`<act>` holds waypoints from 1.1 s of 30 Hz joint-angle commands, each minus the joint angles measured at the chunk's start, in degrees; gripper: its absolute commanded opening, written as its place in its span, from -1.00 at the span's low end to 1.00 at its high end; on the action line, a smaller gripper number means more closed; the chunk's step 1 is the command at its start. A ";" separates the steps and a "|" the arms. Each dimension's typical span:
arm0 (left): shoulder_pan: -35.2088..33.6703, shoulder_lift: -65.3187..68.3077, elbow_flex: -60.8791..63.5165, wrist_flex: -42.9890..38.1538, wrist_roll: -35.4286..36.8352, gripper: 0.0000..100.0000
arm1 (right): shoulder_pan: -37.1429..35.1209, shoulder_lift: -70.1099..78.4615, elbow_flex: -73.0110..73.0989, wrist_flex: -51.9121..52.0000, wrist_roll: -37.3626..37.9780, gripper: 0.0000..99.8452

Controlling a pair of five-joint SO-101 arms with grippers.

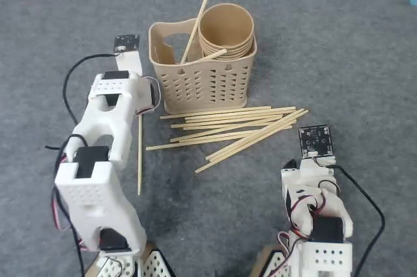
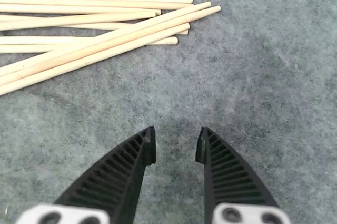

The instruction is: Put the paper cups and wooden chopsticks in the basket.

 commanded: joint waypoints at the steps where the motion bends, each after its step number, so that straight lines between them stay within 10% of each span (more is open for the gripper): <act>1: 0.79 -6.15 -0.84 6.77 0.26 -0.97 | -0.13 -1.36 1.05 0.22 0.79 -0.71; 18: -6.42 -27.69 26.07 -15.56 0.26 -0.97 | 8.40 -1.45 -1.14 0.13 3.60 -0.68; 27: -10.73 -30.33 29.49 -25.58 0.44 -0.97 | -1.19 -1.45 0.70 -0.40 13.71 -0.52; 33: -15.12 -24.18 24.84 -27.69 12.75 -0.97 | -12.18 -1.45 -0.35 -3.56 22.33 -0.52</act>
